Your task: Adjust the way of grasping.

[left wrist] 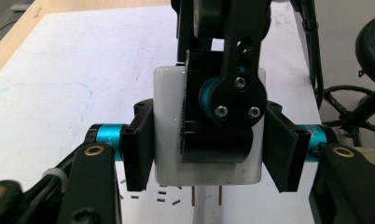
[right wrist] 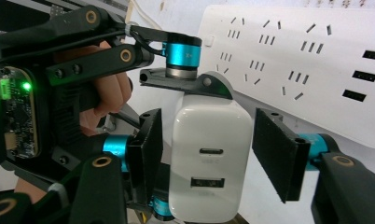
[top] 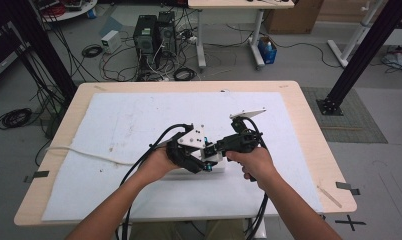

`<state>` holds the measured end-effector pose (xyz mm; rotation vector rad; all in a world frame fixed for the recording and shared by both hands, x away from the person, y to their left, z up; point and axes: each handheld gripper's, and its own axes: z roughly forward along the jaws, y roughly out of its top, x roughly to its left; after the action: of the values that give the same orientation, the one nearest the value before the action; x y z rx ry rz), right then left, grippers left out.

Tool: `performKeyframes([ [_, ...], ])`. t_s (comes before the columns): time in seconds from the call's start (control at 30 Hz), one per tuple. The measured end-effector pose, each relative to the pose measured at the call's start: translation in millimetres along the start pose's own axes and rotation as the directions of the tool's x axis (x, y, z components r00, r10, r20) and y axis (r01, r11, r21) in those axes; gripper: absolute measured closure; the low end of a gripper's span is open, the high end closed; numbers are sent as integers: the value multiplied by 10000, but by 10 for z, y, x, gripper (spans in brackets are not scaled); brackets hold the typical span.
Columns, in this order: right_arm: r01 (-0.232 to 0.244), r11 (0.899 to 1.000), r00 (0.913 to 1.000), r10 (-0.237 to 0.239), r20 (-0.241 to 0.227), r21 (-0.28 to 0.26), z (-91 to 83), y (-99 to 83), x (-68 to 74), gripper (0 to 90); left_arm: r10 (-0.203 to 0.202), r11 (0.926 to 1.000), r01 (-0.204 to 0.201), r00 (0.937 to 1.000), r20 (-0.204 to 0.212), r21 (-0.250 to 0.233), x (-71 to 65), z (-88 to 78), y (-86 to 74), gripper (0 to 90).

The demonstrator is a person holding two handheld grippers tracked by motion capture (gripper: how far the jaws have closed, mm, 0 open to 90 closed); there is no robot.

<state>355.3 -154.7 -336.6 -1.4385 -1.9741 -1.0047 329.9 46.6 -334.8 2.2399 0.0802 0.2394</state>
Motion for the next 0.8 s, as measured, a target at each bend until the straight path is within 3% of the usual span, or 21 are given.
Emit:
performKeyframes([
  [0.33,-312,9995,9990,312,-309,-6,-11,-24,-36,603,56,10000,-56,9999,-146,38,-5,15,-1,424],
  [0.53,-181,9998,9992,177,-357,-103,-5,-37,-55,621,283,9996,-279,9984,-487,98,-39,35,4,423],
  [0.6,22,9997,9994,-30,-352,-235,-9,-40,-60,621,118,9999,-118,9985,-540,13,-27,33,4,411],
  [0.67,421,9988,9990,-425,-170,-242,-9,-40,-66,622,-248,9996,255,9969,-752,86,-2,26,-4,279],
  [0.7,662,9974,9978,-664,-61,-284,-19,-42,-71,622,-354,9992,366,9965,-762,142,11,19,-17,265],
  [0.8,1423,9882,9898,-1413,202,-562,-64,-45,-82,622,-744,9966,770,9938,-828,282,45,-22,-68,221],
])
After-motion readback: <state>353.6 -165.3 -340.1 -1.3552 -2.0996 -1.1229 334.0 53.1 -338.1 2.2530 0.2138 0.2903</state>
